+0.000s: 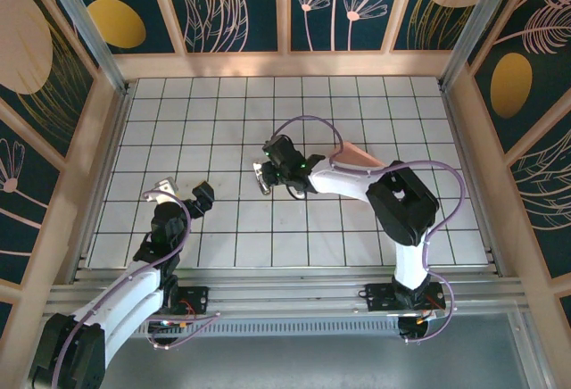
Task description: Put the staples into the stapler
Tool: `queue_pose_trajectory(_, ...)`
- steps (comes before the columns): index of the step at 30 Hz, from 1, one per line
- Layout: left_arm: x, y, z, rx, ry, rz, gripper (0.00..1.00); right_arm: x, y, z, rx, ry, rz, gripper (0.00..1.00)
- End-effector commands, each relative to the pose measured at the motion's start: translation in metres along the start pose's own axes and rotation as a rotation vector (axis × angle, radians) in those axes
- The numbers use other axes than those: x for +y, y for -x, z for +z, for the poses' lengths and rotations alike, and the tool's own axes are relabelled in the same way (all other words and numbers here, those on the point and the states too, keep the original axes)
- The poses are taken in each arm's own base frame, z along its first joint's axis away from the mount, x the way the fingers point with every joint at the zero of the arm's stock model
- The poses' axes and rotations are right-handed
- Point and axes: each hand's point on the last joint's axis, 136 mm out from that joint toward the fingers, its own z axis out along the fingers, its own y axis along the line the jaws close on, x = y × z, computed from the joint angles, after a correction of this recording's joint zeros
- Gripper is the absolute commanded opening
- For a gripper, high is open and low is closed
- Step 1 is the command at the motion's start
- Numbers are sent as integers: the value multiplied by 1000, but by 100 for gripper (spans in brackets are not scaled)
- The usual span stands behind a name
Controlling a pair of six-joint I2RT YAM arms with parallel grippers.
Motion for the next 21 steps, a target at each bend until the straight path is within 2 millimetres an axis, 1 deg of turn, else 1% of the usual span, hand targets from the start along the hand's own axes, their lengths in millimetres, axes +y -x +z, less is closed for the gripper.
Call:
queue_pose_trajectory(1,-2,10,1,-26,6,12,99,7,-11,5,49,69,59,23)
queue_pose_trajectory(8,-2,9,1,-21,8,13,99,3,-24,19,108,73,78,23)
queue_pose_trajectory(16,-5,11,3,-19,5,17,99,-4,-33,26,135,56,79,22)
queue_pose_trajectory(21,-5,10,3,-16,3,18,99,-9,-42,31,157,34,79,17)
